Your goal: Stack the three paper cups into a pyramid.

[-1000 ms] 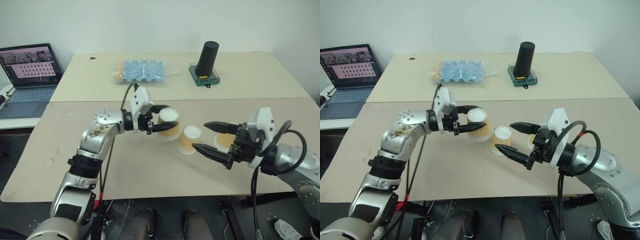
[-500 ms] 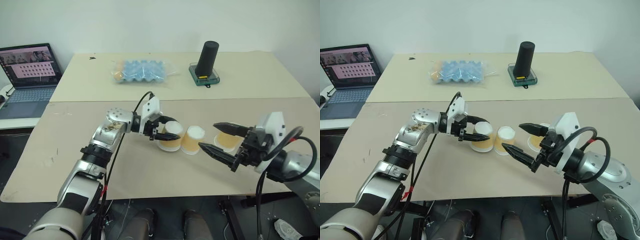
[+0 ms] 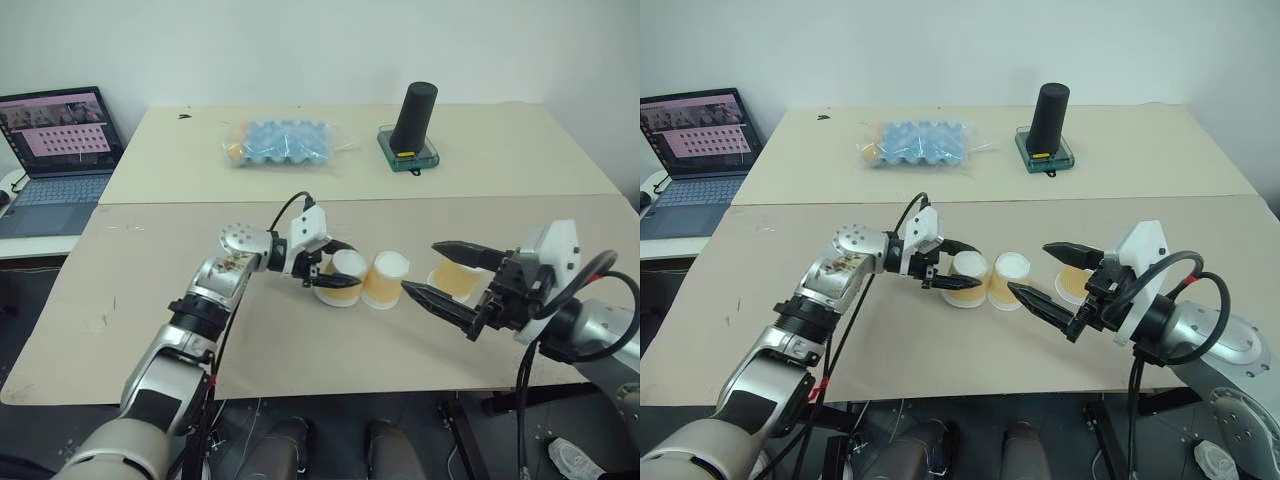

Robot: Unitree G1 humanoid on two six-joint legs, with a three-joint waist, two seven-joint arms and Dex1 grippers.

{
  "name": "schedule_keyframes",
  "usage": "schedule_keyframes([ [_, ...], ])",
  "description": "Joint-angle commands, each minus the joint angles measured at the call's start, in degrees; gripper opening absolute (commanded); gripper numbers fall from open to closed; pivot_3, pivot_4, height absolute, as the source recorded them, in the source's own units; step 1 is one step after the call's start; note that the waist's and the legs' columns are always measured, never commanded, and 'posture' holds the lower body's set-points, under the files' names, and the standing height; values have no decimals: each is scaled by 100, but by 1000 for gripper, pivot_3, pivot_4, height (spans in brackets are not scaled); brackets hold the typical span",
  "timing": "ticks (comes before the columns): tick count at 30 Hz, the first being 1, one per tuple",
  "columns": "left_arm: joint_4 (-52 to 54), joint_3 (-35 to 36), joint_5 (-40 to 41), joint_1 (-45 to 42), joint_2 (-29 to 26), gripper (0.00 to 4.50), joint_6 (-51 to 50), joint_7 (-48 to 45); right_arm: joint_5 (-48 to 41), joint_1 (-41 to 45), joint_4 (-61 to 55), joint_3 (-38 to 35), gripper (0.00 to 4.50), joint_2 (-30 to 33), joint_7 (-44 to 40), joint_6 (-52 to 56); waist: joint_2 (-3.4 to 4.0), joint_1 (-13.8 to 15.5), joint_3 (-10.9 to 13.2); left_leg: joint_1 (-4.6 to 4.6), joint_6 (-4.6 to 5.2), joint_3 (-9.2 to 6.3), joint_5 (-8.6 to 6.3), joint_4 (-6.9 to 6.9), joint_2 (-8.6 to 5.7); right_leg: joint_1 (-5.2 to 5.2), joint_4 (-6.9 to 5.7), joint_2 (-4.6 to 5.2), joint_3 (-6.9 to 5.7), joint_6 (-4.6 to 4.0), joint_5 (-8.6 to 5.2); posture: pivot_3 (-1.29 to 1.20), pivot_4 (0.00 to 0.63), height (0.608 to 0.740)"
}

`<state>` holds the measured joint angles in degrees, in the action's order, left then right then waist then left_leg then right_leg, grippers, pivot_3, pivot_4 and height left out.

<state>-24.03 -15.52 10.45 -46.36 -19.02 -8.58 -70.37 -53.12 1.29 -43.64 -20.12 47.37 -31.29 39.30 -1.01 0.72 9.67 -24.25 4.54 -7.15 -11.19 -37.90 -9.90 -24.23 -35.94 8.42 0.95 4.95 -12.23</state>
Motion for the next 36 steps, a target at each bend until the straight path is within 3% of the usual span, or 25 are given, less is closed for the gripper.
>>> schedule_keyframes([
  [1,-102,47,-81,66,38,2579,116,105,-130,67,-182,-235,4500,86,-30,-72,0,1,0,1,0,0,0,0,0,1,0,0,0,0,0,0,150,727],
  [6,-112,59,-53,91,56,2579,85,92,-134,71,-162,-256,4500,118,-56,-63,0,3,0,3,0,0,0,0,0,3,0,0,0,0,0,0,150,727],
  [8,-96,69,-44,110,55,3580,69,97,-148,82,-153,-264,4500,134,-69,-54,0,1,0,3,1,0,0,0,0,3,0,0,0,0,0,0,150,727],
  [11,-59,82,-37,127,55,4453,43,104,-167,85,-142,-272,4500,154,-85,-48,0,-1,0,2,1,0,1,0,0,2,-1,0,0,0,0,0,150,727],
  [20,247,257,106,187,-11,4453,-208,128,-165,132,-60,-209,4500,187,-126,-62,0,-2,0,0,4,0,2,0,0,0,-1,0,0,0,0,0,150,727],
  [36,1969,753,655,751,-697,4453,-1254,339,-66,179,114,-157,4500,213,-257,-57,1,-1,0,1,1,0,1,0,1,-2,-3,0,1,0,0,0,150,727],
])
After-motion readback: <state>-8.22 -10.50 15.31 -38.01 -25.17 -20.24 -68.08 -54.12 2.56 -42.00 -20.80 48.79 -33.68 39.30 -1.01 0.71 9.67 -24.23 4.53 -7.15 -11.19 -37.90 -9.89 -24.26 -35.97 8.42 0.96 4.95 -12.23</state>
